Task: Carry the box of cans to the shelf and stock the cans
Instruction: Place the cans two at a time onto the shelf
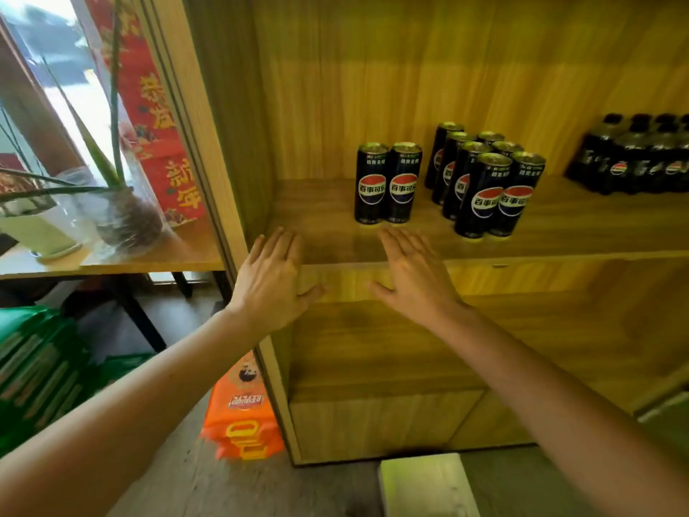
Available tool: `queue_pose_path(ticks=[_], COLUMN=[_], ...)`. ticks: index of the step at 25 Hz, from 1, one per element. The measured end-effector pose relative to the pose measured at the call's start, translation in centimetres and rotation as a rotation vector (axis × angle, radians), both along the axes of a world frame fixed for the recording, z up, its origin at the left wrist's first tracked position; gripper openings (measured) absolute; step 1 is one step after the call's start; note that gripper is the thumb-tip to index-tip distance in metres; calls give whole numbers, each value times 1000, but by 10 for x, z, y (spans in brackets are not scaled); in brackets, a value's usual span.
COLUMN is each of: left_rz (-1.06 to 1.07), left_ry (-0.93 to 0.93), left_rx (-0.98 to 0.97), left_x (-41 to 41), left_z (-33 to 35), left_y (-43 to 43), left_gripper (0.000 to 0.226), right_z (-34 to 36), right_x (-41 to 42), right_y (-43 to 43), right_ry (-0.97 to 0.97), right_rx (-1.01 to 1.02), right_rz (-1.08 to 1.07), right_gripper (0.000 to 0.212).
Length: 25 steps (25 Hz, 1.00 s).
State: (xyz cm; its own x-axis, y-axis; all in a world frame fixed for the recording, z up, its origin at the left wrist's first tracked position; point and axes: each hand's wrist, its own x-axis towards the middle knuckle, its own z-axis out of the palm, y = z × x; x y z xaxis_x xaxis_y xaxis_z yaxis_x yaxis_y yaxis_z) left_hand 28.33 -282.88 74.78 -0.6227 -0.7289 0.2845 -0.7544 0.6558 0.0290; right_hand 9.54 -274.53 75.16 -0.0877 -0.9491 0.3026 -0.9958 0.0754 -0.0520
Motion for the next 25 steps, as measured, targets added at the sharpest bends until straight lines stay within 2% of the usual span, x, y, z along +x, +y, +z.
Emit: queue_pose_path(ticks=[6, 13, 18, 25], left_rz=[-32, -9, -11, -76], left_ry=[-16, -53, 13, -63], left_rx=[-15, 74, 144, 198], left_x=[53, 72, 57, 45], left_z=[-92, -239, -402, -662], left_y=[26, 47, 82, 112], left_gripper=[84, 84, 83, 81], right_z=[-90, -242, -403, -660], right_x=[48, 59, 54, 36], right_y=[32, 58, 82, 110], right_ry=[-71, -110, -122, -210], right_rx=[60, 119, 208, 300], right_rz=[18, 11, 59, 61], right_gripper=[77, 80, 81, 75])
